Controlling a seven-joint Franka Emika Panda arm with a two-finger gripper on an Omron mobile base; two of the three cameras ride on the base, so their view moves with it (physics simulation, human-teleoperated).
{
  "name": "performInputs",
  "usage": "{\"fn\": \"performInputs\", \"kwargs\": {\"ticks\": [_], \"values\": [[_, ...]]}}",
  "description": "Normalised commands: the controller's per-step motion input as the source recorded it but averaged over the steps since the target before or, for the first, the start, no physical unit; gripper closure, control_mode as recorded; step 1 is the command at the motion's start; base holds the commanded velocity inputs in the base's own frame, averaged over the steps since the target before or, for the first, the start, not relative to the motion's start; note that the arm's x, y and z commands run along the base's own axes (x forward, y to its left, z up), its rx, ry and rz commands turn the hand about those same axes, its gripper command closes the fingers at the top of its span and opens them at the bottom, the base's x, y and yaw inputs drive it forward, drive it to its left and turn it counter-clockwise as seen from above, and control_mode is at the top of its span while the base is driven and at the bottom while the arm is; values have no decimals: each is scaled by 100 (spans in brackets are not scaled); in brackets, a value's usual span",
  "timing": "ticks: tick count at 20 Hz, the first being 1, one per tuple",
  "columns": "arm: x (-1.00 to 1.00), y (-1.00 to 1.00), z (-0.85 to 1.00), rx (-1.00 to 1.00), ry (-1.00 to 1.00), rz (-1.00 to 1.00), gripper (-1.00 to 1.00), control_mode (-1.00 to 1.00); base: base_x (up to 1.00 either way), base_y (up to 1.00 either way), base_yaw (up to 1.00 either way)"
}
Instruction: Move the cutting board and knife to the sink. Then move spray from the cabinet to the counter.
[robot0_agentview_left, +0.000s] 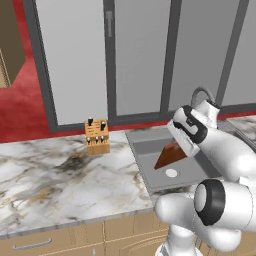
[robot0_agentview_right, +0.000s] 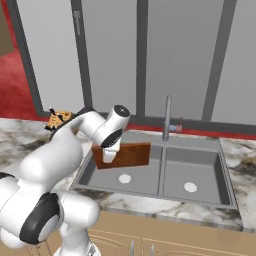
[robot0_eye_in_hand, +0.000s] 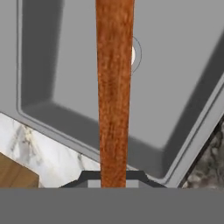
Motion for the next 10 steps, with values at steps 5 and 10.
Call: {"fn": "performInputs", "kwargs": {"ticks": [5, 10], "values": [[30, 3, -43, -1, -1, -2, 100, -100, 0, 0, 0], [28, 14, -48, 1, -2, 0, 100, -100, 0, 0, 0]]}}
